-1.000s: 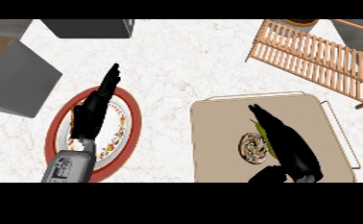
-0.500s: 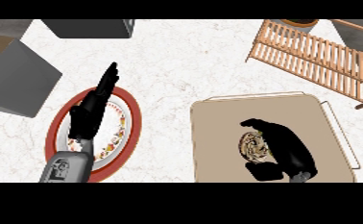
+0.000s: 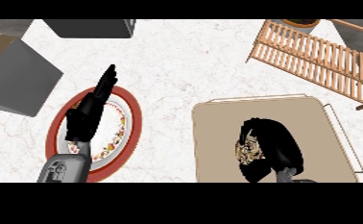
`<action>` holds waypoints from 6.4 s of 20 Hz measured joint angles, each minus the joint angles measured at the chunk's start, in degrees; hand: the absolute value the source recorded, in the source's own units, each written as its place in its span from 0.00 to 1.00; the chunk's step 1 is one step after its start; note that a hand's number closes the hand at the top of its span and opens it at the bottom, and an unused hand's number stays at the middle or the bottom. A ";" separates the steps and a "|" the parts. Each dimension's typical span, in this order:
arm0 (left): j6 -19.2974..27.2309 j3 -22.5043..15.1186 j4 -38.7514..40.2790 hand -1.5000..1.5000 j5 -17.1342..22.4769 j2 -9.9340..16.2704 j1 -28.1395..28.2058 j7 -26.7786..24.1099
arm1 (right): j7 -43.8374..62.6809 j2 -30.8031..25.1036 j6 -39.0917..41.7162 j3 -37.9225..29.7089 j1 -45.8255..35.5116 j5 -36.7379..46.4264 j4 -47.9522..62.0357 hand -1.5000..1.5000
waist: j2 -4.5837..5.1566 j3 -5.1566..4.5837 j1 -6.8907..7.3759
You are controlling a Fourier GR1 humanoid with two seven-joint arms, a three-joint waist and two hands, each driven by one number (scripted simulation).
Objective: Pick the cupcake from the tray and place it in the tiered shelf
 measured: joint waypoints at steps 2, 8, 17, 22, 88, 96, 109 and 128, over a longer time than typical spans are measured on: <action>-0.08 -0.10 0.68 0.50 -0.05 -0.15 -0.51 -0.59 | 7.77 2.39 -2.85 0.11 -3.33 1.42 2.12 1.00 | 0.21 -0.01 0.50; 0.04 -1.27 0.80 0.50 -0.62 -1.06 -1.42 0.29 | 28.61 5.36 -14.12 2.86 -15.81 2.94 11.58 1.00 | 0.50 0.12 2.11; 0.23 -1.14 1.50 0.50 -0.85 -1.20 -3.00 0.99 | 33.88 5.88 -32.80 7.24 -31.32 3.34 17.39 1.00 | 0.34 0.17 2.16; 1.02 -1.26 1.36 0.50 -1.37 -1.57 -2.35 1.02 | 37.04 5.82 -35.32 8.71 -37.86 8.61 15.87 1.00 | -0.04 0.12 1.36; 0.19 0.40 1.10 0.50 -0.95 -0.87 -0.76 -0.59 | 13.58 -13.79 -48.07 -34.86 -58.05 25.08 35.98 1.00 | 0.23 0.19 0.23; 0.24 0.98 2.59 0.50 -1.00 -0.74 -2.26 -0.77 | 17.87 -18.23 -47.81 -36.68 -56.13 28.79 40.55 0.00 | 0.16 0.14 0.02; 0.61 0.13 0.31 0.50 -1.39 -1.39 -0.53 0.44 | 22.35 -17.14 -47.79 -38.77 -51.38 26.23 31.40 0.00 | 0.00 0.17 -0.11; 0.33 1.38 2.38 0.50 -1.05 -0.86 -1.89 -0.13 | 27.60 -21.23 -44.20 -45.41 -54.30 18.90 9.01 0.00 | -0.23 0.13 -0.96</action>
